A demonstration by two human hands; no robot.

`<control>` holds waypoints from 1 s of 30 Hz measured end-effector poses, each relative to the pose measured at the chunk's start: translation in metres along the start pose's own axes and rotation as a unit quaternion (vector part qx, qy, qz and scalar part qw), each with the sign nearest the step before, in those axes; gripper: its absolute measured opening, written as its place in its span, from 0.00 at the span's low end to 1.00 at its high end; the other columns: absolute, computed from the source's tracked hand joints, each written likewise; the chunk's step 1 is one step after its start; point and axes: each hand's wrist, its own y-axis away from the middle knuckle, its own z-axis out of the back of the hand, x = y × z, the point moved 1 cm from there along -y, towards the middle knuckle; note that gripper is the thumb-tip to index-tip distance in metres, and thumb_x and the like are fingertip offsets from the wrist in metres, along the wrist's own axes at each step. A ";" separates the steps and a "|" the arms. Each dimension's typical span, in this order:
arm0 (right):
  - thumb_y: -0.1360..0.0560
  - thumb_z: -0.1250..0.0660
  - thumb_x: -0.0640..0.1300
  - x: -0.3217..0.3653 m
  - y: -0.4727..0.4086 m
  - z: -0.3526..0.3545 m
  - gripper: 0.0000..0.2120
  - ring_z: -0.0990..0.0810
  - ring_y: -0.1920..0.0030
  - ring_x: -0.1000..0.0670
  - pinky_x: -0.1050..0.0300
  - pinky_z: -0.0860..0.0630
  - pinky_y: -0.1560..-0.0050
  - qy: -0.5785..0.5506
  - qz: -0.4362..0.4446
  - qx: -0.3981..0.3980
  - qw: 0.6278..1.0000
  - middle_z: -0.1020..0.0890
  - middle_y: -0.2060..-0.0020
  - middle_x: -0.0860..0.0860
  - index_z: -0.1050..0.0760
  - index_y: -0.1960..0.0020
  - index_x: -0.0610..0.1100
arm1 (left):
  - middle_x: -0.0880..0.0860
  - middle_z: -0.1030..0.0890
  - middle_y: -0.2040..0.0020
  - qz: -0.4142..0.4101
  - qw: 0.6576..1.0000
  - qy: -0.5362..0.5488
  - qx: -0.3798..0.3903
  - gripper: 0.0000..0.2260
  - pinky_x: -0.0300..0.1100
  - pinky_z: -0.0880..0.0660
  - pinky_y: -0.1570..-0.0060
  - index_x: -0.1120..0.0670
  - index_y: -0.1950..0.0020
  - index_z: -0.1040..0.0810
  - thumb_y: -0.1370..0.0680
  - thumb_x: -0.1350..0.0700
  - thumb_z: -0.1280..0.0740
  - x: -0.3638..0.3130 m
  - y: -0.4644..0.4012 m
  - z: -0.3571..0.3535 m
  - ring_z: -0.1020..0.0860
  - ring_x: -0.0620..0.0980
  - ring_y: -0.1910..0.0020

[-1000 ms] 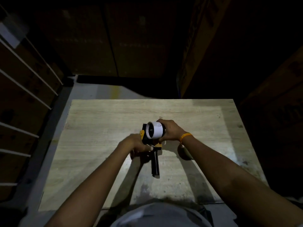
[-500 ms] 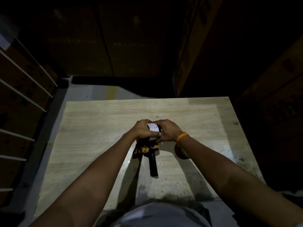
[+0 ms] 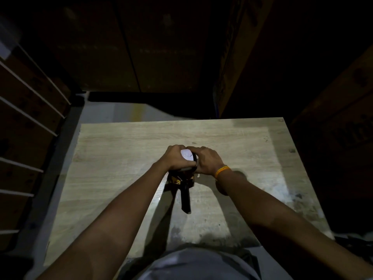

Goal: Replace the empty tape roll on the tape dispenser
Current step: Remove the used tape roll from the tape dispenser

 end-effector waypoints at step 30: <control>0.32 0.29 0.60 0.009 0.006 -0.030 0.46 0.16 0.47 0.38 0.48 0.20 0.51 0.028 -0.119 0.054 0.991 0.14 0.46 0.45 0.45 0.18 0.61 | 0.50 0.20 0.58 0.026 0.991 -0.130 -0.036 0.25 0.42 0.25 0.62 0.52 0.55 0.22 0.39 0.34 0.26 0.004 0.004 -0.013 0.20 0.52 0.58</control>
